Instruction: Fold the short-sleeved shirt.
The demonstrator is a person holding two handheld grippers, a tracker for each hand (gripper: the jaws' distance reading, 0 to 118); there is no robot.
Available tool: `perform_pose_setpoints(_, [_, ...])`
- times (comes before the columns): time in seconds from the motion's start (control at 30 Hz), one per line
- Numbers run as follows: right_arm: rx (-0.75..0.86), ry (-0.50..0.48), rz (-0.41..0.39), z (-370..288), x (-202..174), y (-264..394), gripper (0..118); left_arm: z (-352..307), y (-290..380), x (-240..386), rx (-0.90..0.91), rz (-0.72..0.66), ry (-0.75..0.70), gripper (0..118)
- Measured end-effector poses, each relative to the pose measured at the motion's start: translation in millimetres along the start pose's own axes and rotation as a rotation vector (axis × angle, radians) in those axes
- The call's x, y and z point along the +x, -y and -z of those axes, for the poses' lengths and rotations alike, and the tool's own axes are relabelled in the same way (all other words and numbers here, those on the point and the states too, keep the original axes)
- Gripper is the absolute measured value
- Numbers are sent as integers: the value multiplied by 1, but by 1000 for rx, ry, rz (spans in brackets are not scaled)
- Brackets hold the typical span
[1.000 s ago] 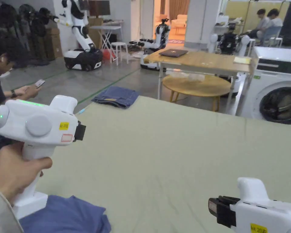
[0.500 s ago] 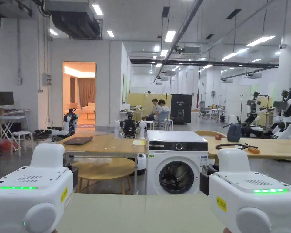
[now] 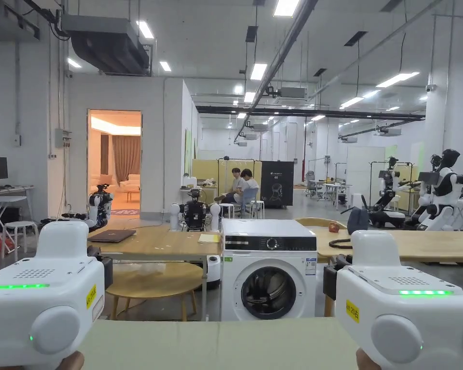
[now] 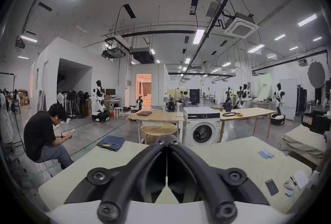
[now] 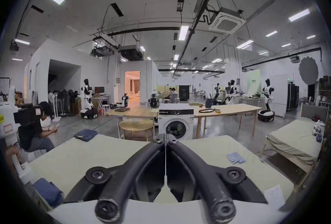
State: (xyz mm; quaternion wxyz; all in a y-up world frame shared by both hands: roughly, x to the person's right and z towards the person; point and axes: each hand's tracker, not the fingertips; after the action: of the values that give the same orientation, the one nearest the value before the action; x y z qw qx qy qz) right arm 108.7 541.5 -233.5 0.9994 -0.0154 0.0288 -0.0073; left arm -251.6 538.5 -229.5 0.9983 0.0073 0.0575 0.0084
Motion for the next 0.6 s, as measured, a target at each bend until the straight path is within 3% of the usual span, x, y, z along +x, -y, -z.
perform_pose_setpoints(0.03, [5, 8, -10, 0, -1, 0, 88, 0, -1, 1, -1, 6, -16, 105])
perform_pose_setpoints(0.07, [0, 14, -29, 5, -2, 0, 114, 3, -2, 0, -11, 10, -15, 118])
perform_pose_setpoints(0.2, [10, 2, -15, 5, -5, -4, 118, 7, 7, -5, -60, -55, 227, 117])
perform_pose_setpoints(0.33, [12, 8, 18, 5, -2, -6, 118, 6, 7, 1, -61, -73, 172, 117])
perform_pose_setpoints(0.47, [1, -32, 14, 8, -2, -5, 118, 7, 6, 15, -1, 2, 20, 117])
perform_pose_setpoints(0.6, [13, -23, 25, 6, 0, -5, 118, 9, 6, 20, -18, 22, 32, 117])
